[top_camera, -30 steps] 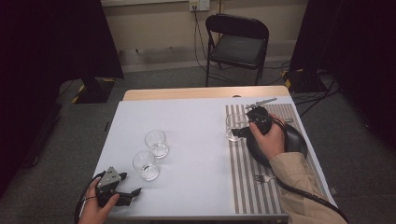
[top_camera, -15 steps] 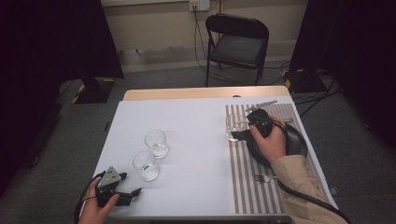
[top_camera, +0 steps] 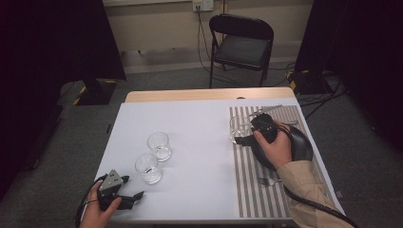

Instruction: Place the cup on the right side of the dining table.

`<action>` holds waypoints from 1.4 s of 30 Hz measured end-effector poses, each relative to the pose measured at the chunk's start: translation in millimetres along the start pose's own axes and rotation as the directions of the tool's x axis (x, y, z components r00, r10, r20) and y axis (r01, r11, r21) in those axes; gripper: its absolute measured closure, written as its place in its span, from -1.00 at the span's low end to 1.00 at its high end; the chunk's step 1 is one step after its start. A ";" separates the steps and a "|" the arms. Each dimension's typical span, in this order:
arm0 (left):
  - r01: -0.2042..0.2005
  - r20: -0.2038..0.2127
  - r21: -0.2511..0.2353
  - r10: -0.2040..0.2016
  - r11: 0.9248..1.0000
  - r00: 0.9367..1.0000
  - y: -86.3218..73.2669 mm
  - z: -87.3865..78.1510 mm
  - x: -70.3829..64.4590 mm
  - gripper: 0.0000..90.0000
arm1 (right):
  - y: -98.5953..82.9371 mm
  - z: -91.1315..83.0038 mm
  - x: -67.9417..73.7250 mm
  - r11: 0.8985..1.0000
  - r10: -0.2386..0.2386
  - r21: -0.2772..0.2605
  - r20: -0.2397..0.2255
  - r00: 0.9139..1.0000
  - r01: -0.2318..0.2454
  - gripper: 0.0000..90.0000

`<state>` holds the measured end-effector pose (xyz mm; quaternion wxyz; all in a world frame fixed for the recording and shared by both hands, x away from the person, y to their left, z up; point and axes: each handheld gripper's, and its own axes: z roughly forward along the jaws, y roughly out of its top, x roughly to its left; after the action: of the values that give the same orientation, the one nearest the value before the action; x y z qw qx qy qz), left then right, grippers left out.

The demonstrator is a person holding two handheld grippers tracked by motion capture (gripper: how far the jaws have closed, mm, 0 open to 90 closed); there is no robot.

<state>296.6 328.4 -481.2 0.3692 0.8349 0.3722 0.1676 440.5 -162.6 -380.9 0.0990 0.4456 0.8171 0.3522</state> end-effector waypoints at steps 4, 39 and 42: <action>0.001 0.001 0.000 -0.001 1.000 1.000 0.0 0.0 0.1 -0.70 | -1.7 0.3 1.1 1.000 -0.001 0.001 -0.003 1.000 0.001 -0.65; 0.001 0.001 0.000 -0.001 1.000 1.000 0.0 0.0 0.0 -0.70 | -20.5 12.0 16.0 0.997 -0.051 0.050 -0.066 0.997 0.054 -0.64; -0.001 0.001 0.001 0.001 1.000 1.000 0.0 -0.1 0.2 -0.70 | -22.5 12.6 16.2 0.997 -0.052 0.052 -0.068 0.996 0.055 -0.65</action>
<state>296.6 328.6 -481.1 0.3688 0.8354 0.3715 0.1675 422.2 -151.6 -402.6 0.0690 0.4141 0.8408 0.3419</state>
